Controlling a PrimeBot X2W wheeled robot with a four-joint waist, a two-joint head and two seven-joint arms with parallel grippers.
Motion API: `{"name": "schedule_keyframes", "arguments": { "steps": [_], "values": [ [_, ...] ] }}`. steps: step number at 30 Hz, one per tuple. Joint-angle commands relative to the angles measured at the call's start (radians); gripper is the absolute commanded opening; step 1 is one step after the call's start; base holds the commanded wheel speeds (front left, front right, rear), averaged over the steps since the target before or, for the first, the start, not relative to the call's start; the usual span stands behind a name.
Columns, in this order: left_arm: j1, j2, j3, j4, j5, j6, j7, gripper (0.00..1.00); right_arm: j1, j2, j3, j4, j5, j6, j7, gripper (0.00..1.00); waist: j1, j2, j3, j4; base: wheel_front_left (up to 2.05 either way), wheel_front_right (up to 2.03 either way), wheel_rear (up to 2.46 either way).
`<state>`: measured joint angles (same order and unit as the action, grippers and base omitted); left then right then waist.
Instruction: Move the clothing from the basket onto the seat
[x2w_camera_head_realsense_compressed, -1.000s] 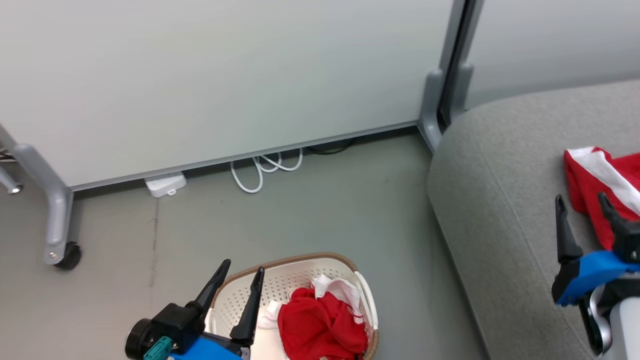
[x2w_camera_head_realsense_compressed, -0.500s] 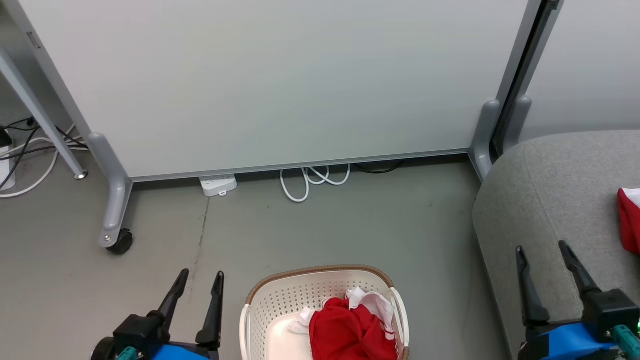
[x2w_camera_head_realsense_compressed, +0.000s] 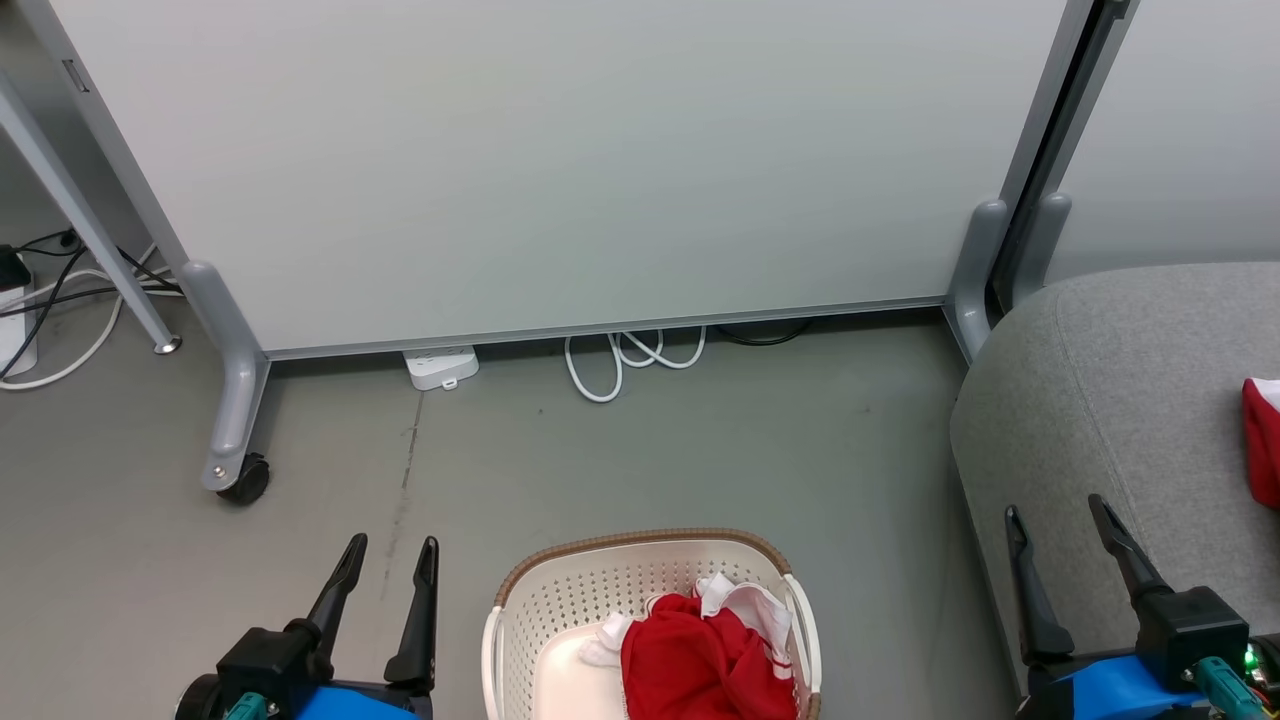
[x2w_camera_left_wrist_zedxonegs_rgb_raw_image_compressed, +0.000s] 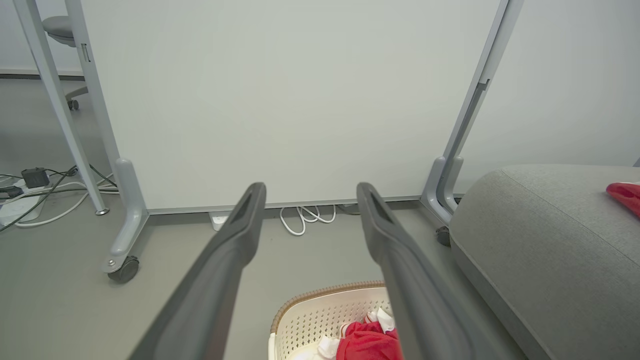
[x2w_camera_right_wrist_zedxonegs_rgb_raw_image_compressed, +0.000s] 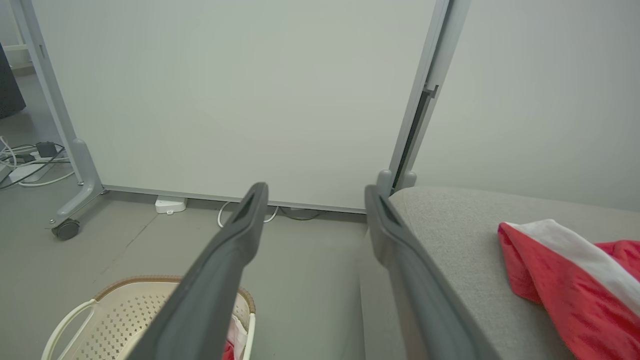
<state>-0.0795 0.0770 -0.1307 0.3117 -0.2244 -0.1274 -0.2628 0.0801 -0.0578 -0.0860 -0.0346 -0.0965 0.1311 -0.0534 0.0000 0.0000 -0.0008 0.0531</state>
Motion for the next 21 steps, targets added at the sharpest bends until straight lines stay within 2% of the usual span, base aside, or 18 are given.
{"name": "schedule_keyframes", "arguments": {
  "steps": [1,12,15,21],
  "values": [
    [0.012,0.000,0.004,-0.002,0.007,-0.004,-0.003,1.00,-0.010,0.005,-0.003,0.007,-0.004,0.000,-0.007,1.00,0.0000,0.0000,0.000,-0.001,0.00,0.00,0.00],
    [-0.002,-0.002,0.010,-0.008,-0.002,-0.004,-0.003,1.00,-0.070,0.008,0.013,0.025,0.005,-0.001,-0.027,1.00,0.0000,0.0000,0.056,-0.044,0.00,0.00,0.00],
    [-0.035,-0.002,0.004,-0.011,0.000,-0.004,-0.003,1.00,-0.120,0.008,0.018,0.017,0.007,0.000,-0.036,1.00,0.0000,0.0000,0.120,-0.071,0.00,0.00,0.00],
    [-0.126,0.014,-0.021,0.004,0.008,-0.004,-0.003,1.00,-0.257,0.008,0.039,0.009,0.011,0.000,-0.055,1.00,0.0000,0.0000,0.317,-0.145,0.00,0.00,0.00]
  ]
}}
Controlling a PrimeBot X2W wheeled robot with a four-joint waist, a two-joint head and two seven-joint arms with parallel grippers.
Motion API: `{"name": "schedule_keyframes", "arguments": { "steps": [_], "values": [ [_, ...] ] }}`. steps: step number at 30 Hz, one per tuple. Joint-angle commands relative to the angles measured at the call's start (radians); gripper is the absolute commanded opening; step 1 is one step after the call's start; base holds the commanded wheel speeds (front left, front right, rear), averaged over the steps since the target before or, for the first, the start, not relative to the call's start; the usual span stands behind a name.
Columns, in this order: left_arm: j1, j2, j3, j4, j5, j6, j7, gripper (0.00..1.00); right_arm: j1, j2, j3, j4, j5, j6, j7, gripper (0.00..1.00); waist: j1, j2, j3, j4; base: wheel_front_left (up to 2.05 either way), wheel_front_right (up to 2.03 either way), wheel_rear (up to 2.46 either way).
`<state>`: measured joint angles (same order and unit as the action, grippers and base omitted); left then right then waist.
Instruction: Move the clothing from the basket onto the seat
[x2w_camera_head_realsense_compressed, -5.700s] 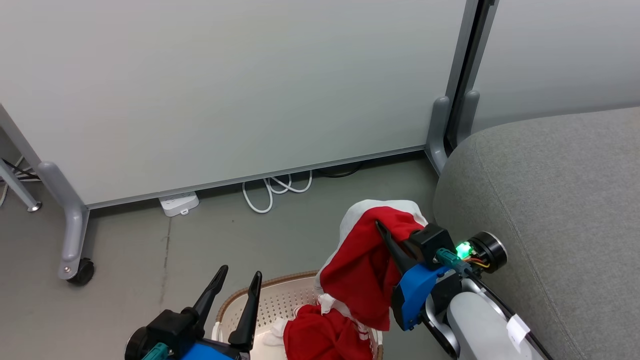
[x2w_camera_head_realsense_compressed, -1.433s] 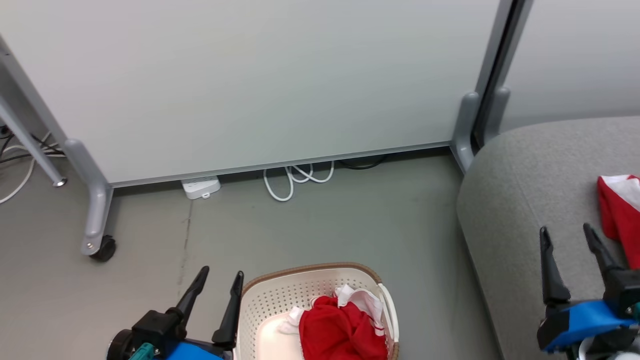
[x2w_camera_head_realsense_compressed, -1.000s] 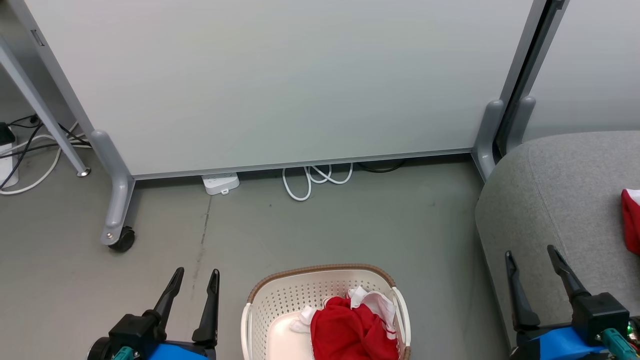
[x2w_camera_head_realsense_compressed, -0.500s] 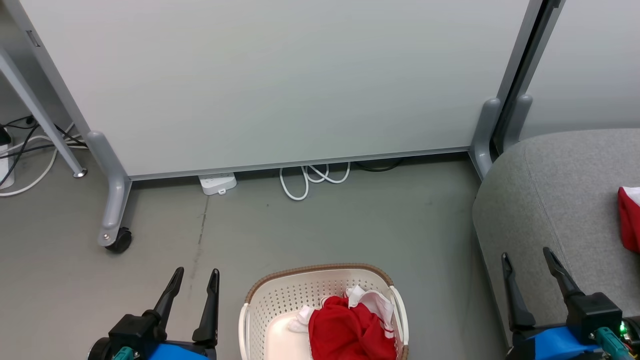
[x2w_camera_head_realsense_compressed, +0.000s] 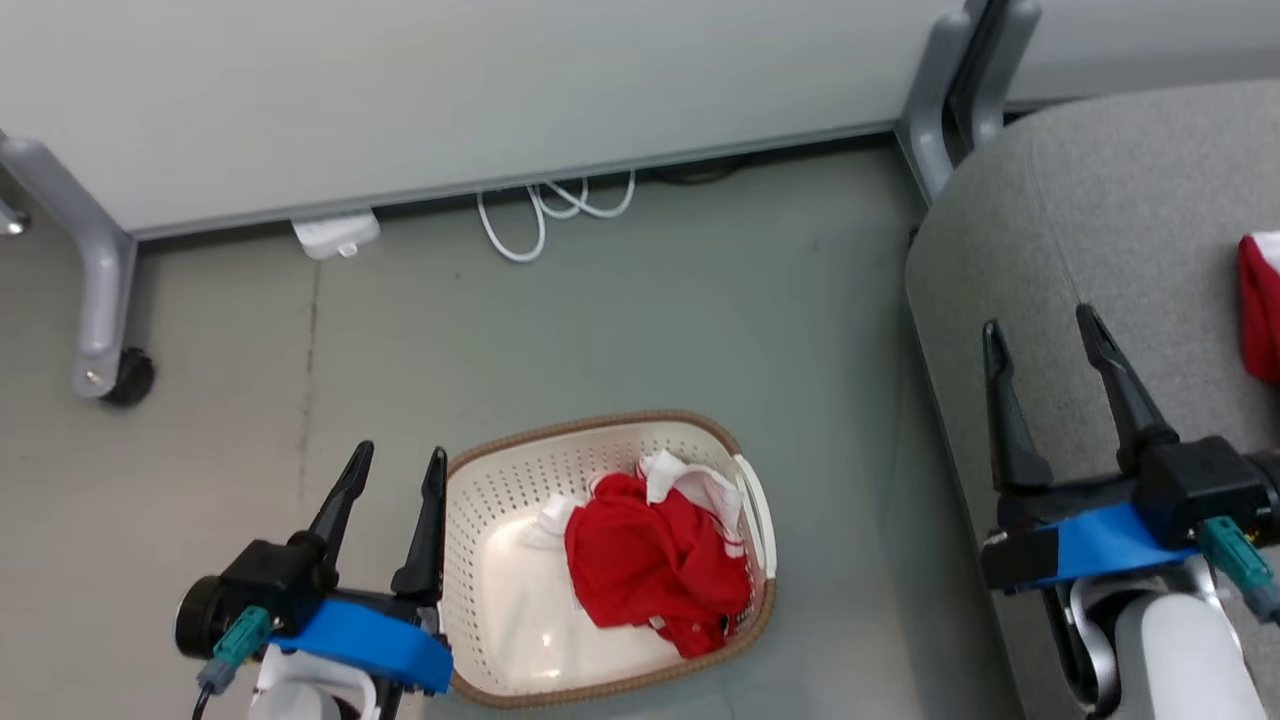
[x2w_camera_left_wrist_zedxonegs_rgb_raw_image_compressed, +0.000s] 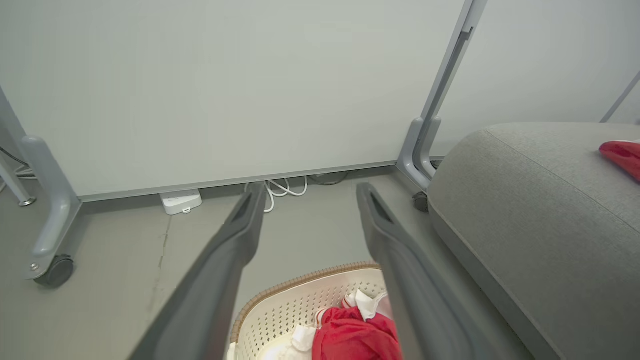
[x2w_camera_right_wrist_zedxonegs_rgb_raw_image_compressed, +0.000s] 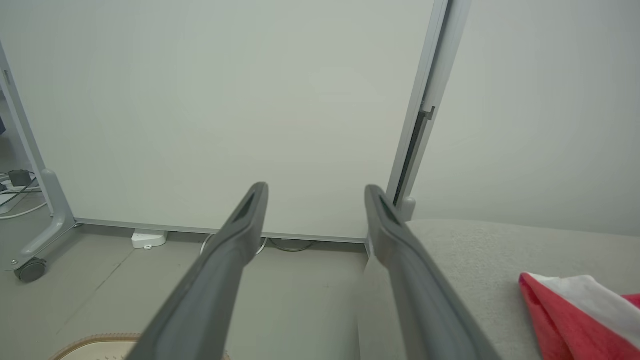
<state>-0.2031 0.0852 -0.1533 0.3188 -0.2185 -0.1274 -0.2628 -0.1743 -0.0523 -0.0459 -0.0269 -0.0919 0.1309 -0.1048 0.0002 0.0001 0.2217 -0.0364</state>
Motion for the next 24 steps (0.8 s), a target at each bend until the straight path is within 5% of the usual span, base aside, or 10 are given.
{"name": "schedule_keyframes", "arguments": {
  "steps": [1,13,24],
  "values": [
    [-0.024,0.007,-0.003,0.003,0.002,-0.004,-0.003,1.00,-0.028,0.003,0.005,0.001,0.010,0.000,-0.005,1.00,-0.0002,-0.0001,0.133,-0.069,0.00,0.00,0.00],
    [-0.348,0.059,-0.168,0.263,-0.011,-0.004,-0.003,1.00,-0.284,0.003,0.083,0.037,0.030,0.000,-0.063,1.00,-0.0002,-0.0001,0.484,-0.195,0.00,0.00,0.00],
    [-0.511,0.042,-0.324,0.570,-0.166,-0.004,0.022,1.00,-0.353,0.003,0.150,0.098,0.096,0.000,-0.117,1.00,-0.0002,-0.0001,0.597,-0.287,0.00,0.00,0.00]
  ]
}}
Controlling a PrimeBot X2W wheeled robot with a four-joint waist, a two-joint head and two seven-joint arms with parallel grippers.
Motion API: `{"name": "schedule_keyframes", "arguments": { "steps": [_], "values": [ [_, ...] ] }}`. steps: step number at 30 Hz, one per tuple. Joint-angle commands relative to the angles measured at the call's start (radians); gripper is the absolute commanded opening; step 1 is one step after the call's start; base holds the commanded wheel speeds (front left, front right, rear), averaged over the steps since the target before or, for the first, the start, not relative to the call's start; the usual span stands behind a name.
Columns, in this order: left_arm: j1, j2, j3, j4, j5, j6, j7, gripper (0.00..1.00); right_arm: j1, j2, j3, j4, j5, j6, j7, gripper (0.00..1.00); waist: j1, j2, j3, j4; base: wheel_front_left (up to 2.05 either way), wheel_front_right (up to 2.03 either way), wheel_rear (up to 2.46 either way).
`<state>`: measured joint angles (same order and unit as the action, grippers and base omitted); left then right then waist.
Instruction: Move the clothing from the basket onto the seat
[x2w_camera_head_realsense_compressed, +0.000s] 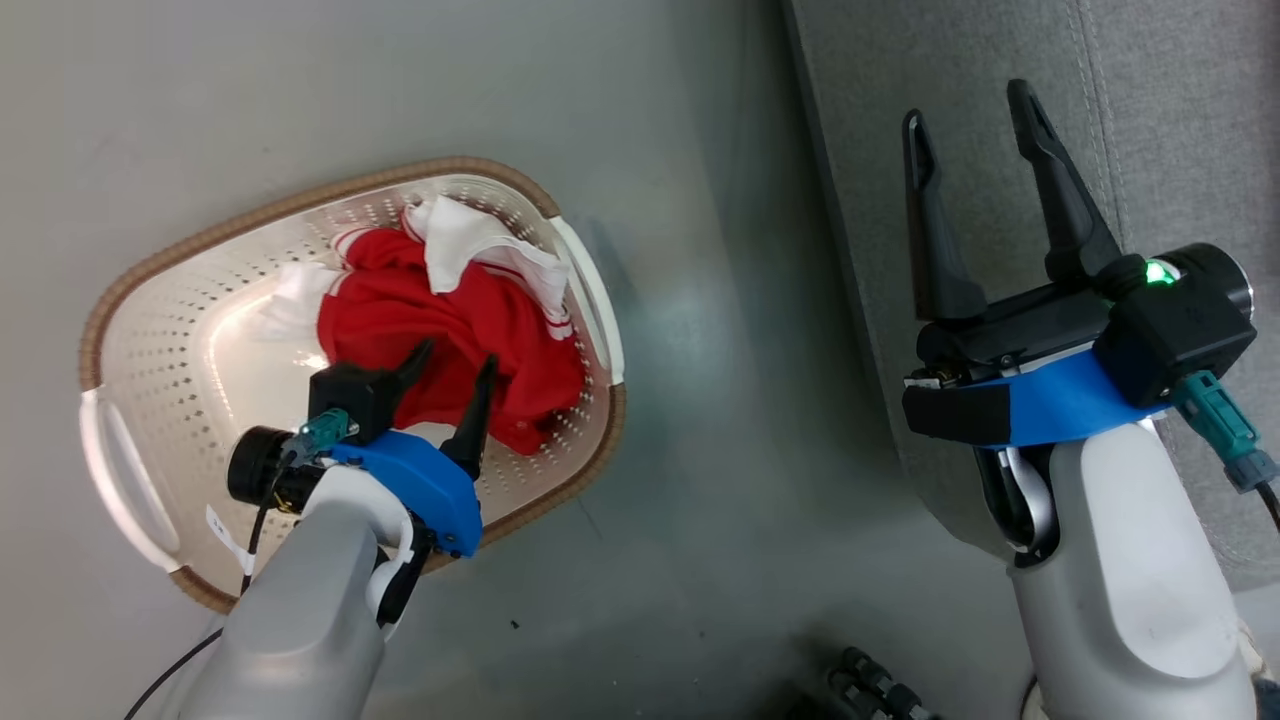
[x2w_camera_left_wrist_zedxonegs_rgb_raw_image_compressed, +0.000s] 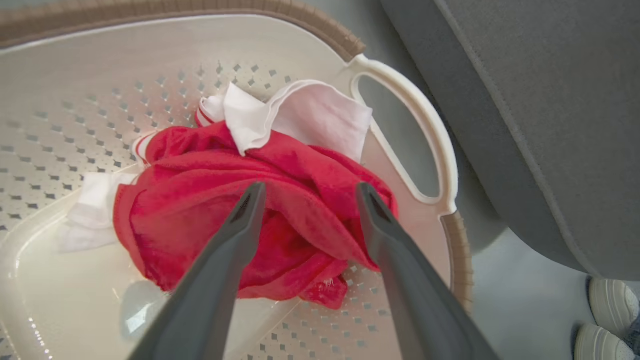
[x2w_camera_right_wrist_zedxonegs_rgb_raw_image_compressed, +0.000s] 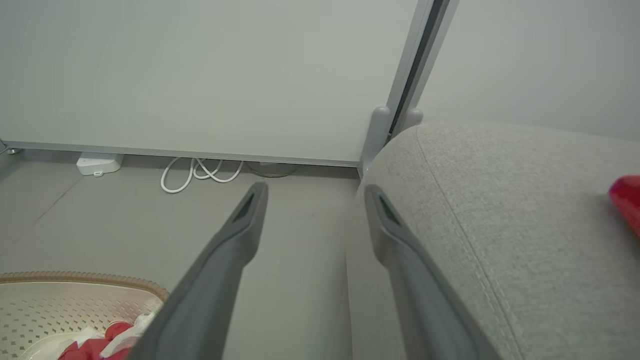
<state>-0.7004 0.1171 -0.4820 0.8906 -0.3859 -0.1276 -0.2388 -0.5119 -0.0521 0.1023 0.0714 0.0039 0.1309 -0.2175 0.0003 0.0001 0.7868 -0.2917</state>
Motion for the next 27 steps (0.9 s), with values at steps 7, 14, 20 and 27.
{"name": "schedule_keyframes", "arguments": {
  "steps": [7,14,20,27],
  "values": [
    [-0.056,-0.004,0.005,0.118,-0.097,-0.004,0.018,1.00,-0.013,0.003,0.022,0.028,0.036,0.000,-0.029,1.00,-0.0003,-0.0001,0.053,-0.060,0.00,0.00,0.00],
    [-0.091,-0.031,0.021,0.230,-0.159,-0.004,0.086,1.00,-0.025,0.003,0.040,0.035,0.054,0.000,-0.040,1.00,-0.0003,-0.0001,0.068,-0.074,0.00,0.00,0.00],
    [-0.115,-0.045,-0.006,0.273,-0.182,-0.004,0.130,0.00,-0.030,0.003,0.046,0.042,0.057,0.000,-0.044,1.00,-0.0003,-0.0001,0.074,-0.080,0.00,0.00,0.00],
    [-0.132,-0.045,-0.038,0.304,-0.178,-0.004,0.118,0.00,-0.029,0.003,0.042,0.052,0.044,0.000,-0.046,1.00,-0.0003,-0.0001,0.068,-0.077,0.00,0.00,0.00]
  ]
}}
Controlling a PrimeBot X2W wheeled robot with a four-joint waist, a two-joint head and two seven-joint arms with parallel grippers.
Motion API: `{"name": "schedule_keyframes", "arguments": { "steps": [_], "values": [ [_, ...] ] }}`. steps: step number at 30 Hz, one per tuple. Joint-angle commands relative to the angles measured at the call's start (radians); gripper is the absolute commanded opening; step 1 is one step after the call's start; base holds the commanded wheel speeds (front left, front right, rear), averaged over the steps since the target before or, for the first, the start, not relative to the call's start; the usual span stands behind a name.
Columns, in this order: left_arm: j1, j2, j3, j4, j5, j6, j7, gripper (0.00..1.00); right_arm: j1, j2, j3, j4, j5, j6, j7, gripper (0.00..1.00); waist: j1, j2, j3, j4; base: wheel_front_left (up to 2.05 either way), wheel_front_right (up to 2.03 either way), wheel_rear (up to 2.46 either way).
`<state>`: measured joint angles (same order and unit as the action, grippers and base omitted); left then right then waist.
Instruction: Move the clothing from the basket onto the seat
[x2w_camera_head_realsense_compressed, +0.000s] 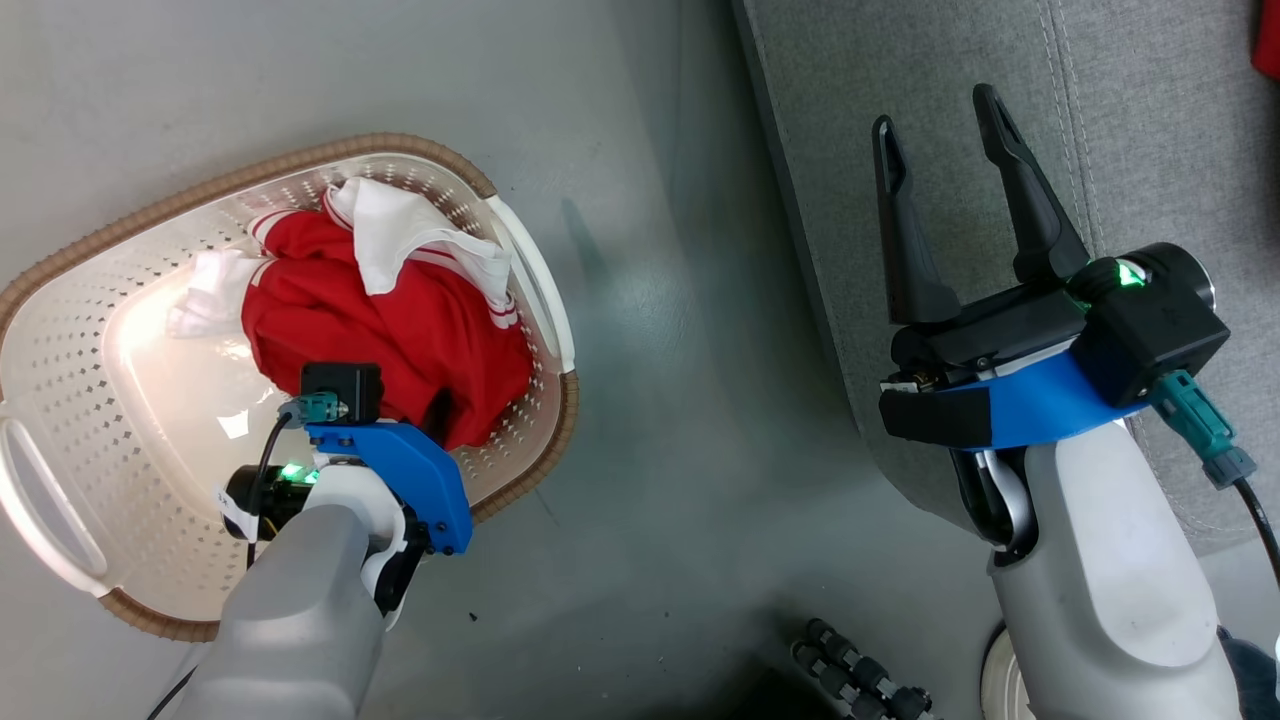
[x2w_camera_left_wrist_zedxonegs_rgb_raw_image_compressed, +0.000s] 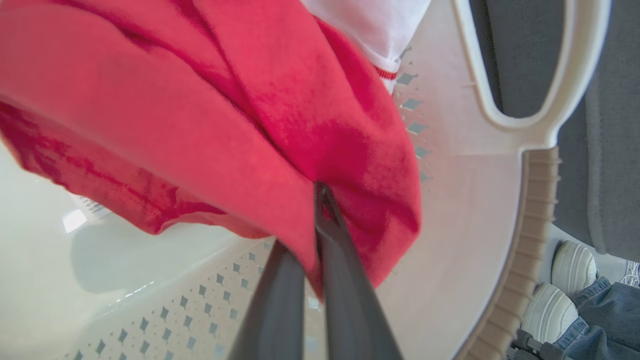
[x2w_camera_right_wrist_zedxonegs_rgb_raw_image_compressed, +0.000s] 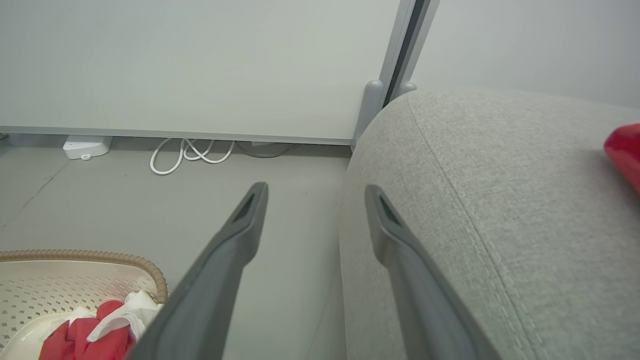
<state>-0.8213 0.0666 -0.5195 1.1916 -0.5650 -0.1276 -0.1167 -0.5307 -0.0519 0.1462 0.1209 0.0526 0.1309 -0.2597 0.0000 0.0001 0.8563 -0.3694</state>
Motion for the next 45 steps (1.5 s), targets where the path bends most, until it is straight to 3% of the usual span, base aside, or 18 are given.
{"name": "schedule_keyframes", "arguments": {
  "steps": [1,8,16,30,45],
  "values": [
    [-0.012,0.005,-0.005,0.005,0.000,-0.004,-0.006,0.00,-0.009,0.003,-0.004,0.003,-0.007,0.000,-0.004,1.00,0.0000,-0.0001,-0.003,0.003,0.00,0.00,0.00],
    [0.002,-0.004,-0.037,0.002,-0.024,-0.004,-0.027,0.00,0.006,0.003,-0.012,0.018,-0.028,0.000,-0.005,1.00,0.0000,-0.0001,-0.047,0.039,0.00,0.00,0.00],
    [0.046,-0.013,-0.098,-0.039,-0.062,-0.004,-0.057,0.00,0.040,0.002,-0.035,0.057,-0.068,0.000,0.003,1.00,0.0000,-0.0001,-0.197,0.119,0.00,0.00,0.00],
    [0.153,-0.016,-0.342,-0.225,-0.232,-0.004,-0.046,0.00,0.184,0.001,-0.046,0.128,-0.127,0.000,0.076,1.00,0.0000,-0.0001,-0.659,0.241,0.00,0.00,0.00],
    [-0.018,-0.015,-0.514,-0.359,-0.322,-0.004,-0.068,0.00,0.354,0.001,-0.008,0.117,-0.086,0.000,0.136,1.00,0.0000,-0.0001,-0.853,0.299,0.00,0.00,0.00]
  ]
}}
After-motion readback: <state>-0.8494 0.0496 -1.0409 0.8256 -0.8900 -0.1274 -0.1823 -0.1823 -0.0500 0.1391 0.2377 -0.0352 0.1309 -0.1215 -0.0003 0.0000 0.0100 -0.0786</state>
